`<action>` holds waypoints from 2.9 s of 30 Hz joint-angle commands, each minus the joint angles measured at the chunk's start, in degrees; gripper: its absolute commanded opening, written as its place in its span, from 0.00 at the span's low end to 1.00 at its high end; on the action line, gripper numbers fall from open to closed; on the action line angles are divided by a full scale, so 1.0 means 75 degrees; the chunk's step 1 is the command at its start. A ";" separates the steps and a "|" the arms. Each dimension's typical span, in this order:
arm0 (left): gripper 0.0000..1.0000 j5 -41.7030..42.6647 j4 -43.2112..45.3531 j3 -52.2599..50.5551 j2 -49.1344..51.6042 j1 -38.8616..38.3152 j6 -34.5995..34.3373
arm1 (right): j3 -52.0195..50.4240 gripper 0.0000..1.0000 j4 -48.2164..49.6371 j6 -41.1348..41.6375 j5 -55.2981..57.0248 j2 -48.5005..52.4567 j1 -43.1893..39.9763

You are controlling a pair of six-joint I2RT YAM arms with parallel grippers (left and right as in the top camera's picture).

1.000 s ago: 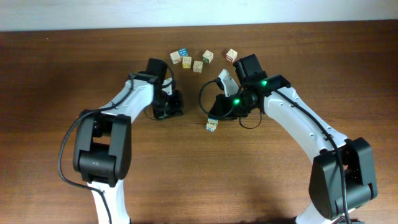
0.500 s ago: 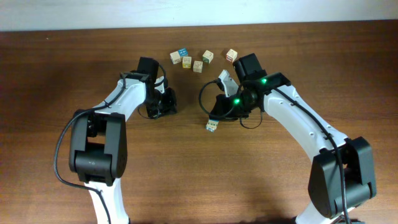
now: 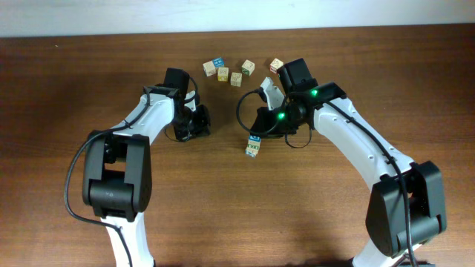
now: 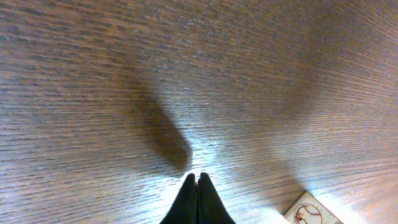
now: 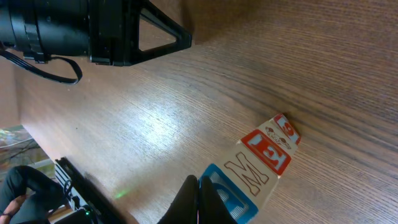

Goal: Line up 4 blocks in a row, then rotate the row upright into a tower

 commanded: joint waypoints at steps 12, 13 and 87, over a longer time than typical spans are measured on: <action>0.00 -0.0466 -0.0542 0.1142 -0.0341 0.0854 0.1084 | 0.3818 0.04 -0.3013 -0.1037 0.0647 0.0064 -0.0259; 0.00 -0.0484 -0.0676 0.1437 -0.0565 0.1014 0.1562 | 0.4249 0.04 -0.3398 -0.1072 0.0761 0.0061 -0.0393; 0.99 -0.2398 0.2597 -0.2868 -0.6825 0.2055 0.4025 | -1.0888 0.99 0.5741 -0.2206 0.3844 -1.3959 -0.3311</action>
